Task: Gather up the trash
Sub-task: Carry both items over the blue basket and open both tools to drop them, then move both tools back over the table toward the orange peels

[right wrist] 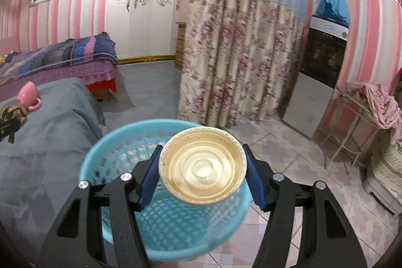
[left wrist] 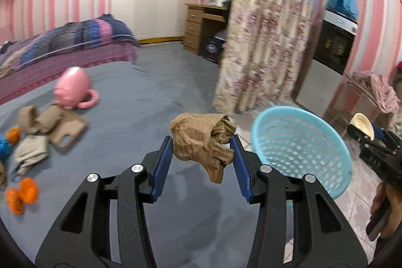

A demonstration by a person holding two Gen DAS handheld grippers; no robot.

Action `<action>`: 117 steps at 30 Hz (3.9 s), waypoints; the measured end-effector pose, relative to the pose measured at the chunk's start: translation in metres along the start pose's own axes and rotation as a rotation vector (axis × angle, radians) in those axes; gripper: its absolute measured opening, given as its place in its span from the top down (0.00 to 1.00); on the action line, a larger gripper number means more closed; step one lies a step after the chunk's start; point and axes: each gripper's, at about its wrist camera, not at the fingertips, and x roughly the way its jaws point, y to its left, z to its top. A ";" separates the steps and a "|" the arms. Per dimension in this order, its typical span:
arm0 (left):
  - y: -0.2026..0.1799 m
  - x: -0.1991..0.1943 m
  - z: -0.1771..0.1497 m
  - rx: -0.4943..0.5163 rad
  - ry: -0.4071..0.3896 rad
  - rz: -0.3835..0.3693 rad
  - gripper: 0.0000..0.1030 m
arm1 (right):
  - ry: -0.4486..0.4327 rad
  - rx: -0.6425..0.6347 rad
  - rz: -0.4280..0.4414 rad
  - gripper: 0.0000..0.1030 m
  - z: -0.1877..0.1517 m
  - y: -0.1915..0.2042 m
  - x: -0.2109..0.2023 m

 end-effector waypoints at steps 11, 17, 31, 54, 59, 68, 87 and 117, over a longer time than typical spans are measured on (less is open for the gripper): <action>-0.091 0.052 0.007 0.155 0.029 -0.164 0.56 | 0.038 0.085 -0.047 0.41 -0.022 -0.044 0.014; -0.121 0.078 0.006 0.229 0.052 -0.178 0.55 | 0.045 0.123 -0.039 0.41 -0.026 -0.055 0.020; -0.084 0.099 0.021 0.188 0.074 -0.091 0.20 | 0.052 0.096 -0.021 0.41 -0.025 -0.037 0.033; 0.005 0.030 0.024 0.095 -0.009 0.069 0.07 | 0.093 0.095 -0.047 0.15 -0.016 0.005 0.060; 0.022 0.014 0.025 0.058 -0.021 0.080 0.06 | 0.077 0.102 -0.052 0.06 -0.007 0.007 0.048; 0.068 -0.031 0.024 -0.012 -0.056 0.145 0.05 | 0.014 0.084 0.003 0.04 0.014 0.047 0.015; 0.223 -0.134 -0.015 -0.141 -0.086 0.416 0.05 | -0.055 -0.069 0.277 0.04 0.041 0.232 -0.041; 0.294 -0.122 -0.103 -0.331 0.023 0.470 0.05 | -0.032 -0.114 0.412 0.04 0.002 0.299 -0.020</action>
